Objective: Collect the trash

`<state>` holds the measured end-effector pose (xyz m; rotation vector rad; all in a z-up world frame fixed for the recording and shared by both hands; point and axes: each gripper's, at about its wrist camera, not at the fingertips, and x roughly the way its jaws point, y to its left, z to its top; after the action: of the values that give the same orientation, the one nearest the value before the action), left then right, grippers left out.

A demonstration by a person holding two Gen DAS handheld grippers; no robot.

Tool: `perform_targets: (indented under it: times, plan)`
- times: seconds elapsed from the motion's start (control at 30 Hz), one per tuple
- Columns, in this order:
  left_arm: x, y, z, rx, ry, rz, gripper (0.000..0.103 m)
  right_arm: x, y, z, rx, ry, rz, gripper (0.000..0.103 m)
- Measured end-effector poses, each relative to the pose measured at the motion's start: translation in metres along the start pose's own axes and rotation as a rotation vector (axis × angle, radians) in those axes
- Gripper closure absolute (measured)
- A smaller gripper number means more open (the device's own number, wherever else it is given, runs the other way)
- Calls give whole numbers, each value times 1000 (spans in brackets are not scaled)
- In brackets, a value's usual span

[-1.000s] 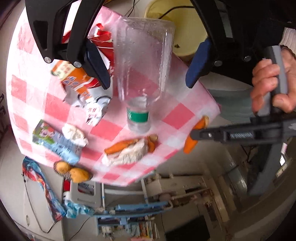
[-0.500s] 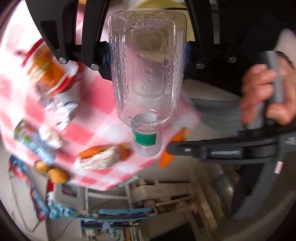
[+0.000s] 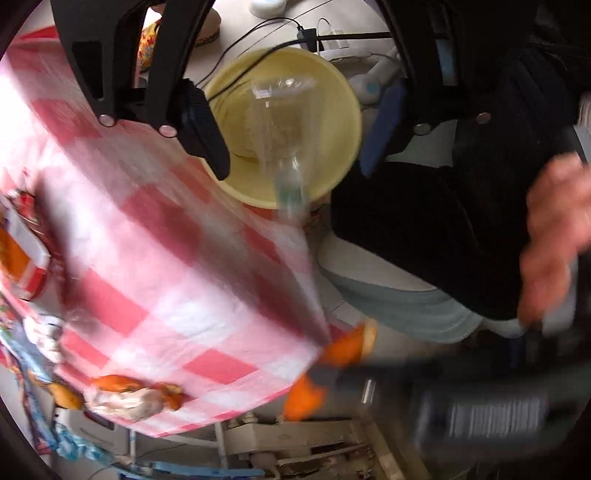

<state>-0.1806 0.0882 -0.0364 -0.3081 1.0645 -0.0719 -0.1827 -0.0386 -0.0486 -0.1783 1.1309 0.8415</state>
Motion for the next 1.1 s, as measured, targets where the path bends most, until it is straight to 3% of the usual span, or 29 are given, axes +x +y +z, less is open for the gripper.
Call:
perform_targets:
  times: [0.2,0.27,0.33,0.5,0.63,0.67,0.73,0.8,0.93,1.1]
  plan:
    - [32,-8,-40,10,163,20,88,-28,-35,-14,159,-76,-148,23]
    - [32,-11,-44,23,160,24,84,-35,-45,-17,214,-104,-215,22]
    - [20,-14,-40,36,101,36,64,-42,-50,-18,226,-136,-256,18]
    - [-18,-26,0,97,-113,114,40,-45,-36,-16,177,-198,-326,12]
    - [-32,-20,17,72,-260,113,15,-38,-24,-15,113,-206,-374,11]
    - [-28,-15,15,58,-274,117,14,-38,-24,-18,101,-204,-382,11]
    - [-12,-5,13,-6,-215,129,14,-32,-20,-16,77,-200,-396,11]
    - [-2,3,14,-60,-148,53,14,-26,-21,-14,63,-194,-402,11]
    - [-6,6,12,-59,-183,67,11,-17,-14,-13,39,-181,-408,10]
    - [-1,5,9,-60,-162,61,11,-7,-6,-13,8,-164,-415,9]
